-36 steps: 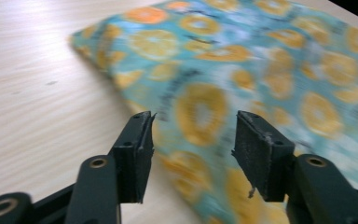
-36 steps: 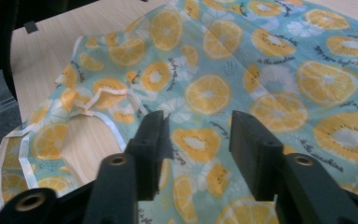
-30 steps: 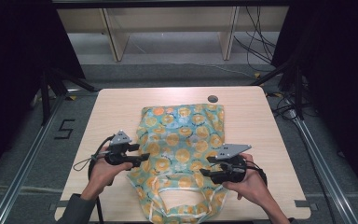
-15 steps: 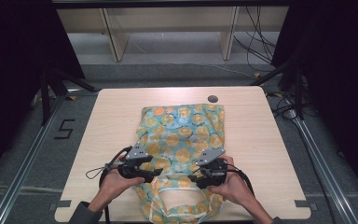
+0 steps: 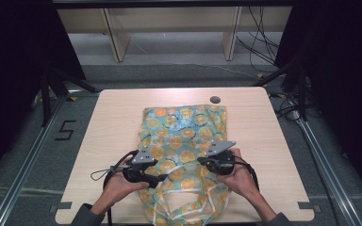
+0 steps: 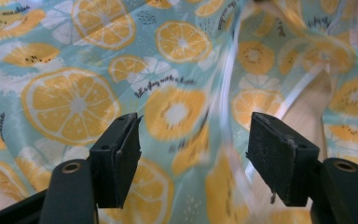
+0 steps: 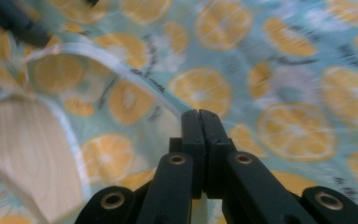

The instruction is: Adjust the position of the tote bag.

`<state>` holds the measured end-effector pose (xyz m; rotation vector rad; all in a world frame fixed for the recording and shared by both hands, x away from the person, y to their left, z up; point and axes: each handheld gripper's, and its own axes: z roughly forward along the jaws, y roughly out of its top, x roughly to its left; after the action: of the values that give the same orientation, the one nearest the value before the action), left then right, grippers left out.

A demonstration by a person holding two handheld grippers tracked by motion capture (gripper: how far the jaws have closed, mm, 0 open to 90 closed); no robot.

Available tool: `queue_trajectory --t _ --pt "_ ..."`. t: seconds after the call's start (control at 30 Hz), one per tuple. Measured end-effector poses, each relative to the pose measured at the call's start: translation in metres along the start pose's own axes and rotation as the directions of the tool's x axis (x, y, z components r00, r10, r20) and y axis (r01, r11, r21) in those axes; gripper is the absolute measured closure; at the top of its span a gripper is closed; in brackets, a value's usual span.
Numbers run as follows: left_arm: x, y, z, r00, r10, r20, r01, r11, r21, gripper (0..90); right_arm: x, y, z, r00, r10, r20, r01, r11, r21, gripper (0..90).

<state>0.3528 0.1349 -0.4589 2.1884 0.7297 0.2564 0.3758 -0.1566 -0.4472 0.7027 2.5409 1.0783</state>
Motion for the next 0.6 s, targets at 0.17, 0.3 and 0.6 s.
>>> queue_trajectory --t 0.17,0.3,0.6 --pt "-0.007 0.002 -0.008 0.9989 0.018 0.042 -0.017 0.9996 -0.023 30.9 -0.022 0.006 -0.012 0.9972 0.069 0.028 -0.068 0.997 -0.047 90.0" --pt "-0.016 -0.004 -0.011 0.9969 0.035 0.070 -0.034 0.9993 -0.015 28.0 -0.037 0.008 -0.015 0.9939 0.098 0.049 -0.095 0.993 -0.072 90.0" --pt "-0.033 -0.023 -0.024 0.9929 0.118 0.009 -0.118 0.9929 0.013 28.2 -0.038 0.013 -0.011 0.9934 0.104 0.047 -0.100 0.991 -0.083 90.0"
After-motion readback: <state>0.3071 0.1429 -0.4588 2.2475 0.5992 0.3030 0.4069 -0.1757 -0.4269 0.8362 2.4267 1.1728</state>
